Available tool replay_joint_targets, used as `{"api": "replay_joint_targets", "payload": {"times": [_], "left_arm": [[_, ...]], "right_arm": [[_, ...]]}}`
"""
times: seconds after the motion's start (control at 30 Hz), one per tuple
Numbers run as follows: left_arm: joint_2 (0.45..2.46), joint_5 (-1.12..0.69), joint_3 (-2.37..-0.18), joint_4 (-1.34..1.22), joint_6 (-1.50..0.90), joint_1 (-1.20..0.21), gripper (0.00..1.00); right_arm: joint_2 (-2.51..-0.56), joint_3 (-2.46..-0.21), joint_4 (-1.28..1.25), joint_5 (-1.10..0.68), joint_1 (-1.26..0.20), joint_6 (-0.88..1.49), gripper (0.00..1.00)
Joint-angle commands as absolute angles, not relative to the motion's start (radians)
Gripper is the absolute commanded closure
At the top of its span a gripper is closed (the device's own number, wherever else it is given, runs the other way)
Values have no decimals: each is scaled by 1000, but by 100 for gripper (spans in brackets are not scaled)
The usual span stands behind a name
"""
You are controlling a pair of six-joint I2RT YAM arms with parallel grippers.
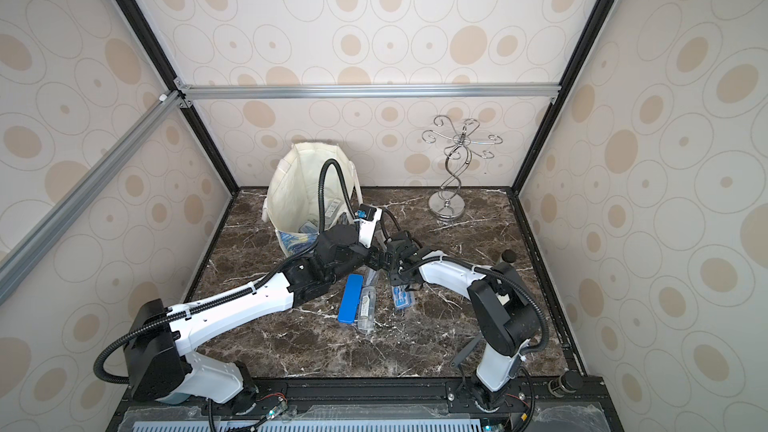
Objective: Put the compass set into the canvas bag
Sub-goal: Move the compass set to the center of the board, then pick up the compass set at the center of the board.
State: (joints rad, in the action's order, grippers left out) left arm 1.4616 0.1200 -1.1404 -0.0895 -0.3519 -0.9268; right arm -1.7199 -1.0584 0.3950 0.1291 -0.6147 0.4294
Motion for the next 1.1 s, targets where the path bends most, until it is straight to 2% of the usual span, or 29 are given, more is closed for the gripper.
{"api": "replay_joint_targets", "payload": {"times": [0.0,0.17,0.37,0.57,0.8,0.93,1.07], "left_arm": [[1475,132,-1150,-101,-366,-930,0],[1482,133,-1150,-94,-364,-930,0],[1485,133,-1149,-92,-369,-930,0],[1474,146,-1145,-92,-364,-930,0],[1474,154,-1148,-77,-359,-929,0],[1477,161,-1150,-73,-358,-930,0],[1482,161,-1157,-68,-356,-929,0]], "right_arm": [[-1735,-1053,458,138,-612,416,50],[-1741,-1057,461,133,-611,414,37],[-1731,-1060,463,133,-611,401,34],[-1762,-1061,415,34,-616,379,38],[-1840,-1101,391,28,-625,368,46],[-1876,-1115,372,22,-625,365,48],[-1918,-1135,364,21,-626,366,55]]}}
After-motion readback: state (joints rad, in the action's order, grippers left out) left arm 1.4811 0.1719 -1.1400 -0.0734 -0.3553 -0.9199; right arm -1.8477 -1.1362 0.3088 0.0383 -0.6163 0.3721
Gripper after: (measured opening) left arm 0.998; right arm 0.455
